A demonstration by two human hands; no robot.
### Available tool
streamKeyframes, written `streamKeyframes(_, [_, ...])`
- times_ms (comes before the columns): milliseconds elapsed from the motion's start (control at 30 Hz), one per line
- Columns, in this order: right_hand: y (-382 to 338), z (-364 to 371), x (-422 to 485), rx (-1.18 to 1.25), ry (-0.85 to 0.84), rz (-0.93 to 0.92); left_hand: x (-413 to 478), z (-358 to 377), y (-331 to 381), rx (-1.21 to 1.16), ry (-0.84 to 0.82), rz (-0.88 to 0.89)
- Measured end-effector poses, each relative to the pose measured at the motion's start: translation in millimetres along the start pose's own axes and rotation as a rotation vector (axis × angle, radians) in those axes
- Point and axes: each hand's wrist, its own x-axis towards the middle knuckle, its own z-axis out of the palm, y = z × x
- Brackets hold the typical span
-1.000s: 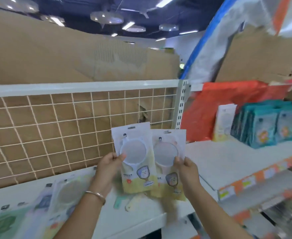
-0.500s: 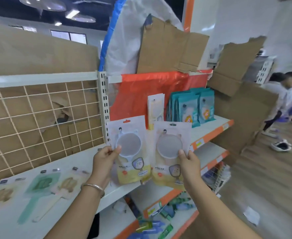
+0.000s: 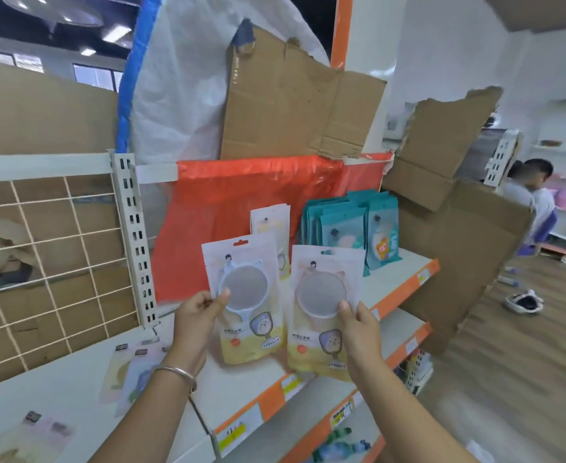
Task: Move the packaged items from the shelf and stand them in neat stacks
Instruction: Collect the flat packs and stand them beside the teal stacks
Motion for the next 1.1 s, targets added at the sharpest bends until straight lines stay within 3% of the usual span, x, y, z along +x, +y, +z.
streamKeyframes(500, [15.3,84.4,150.4,0.008,-0.128,0.104,114.7,27.8,-29.0,-0.001,0.048,-0.066])
streamKeyframes(833, [24.2,129.2,232.8,-0.046,-0.41,0.151,132.9,42.8,-44.8,0.101,0.252,-0.044])
streamKeyframes(1100, [42.0,153.5,278.8,-0.041,-0.575,0.18,136.1,72.5,-63.3,0.032,0.36,-0.012])
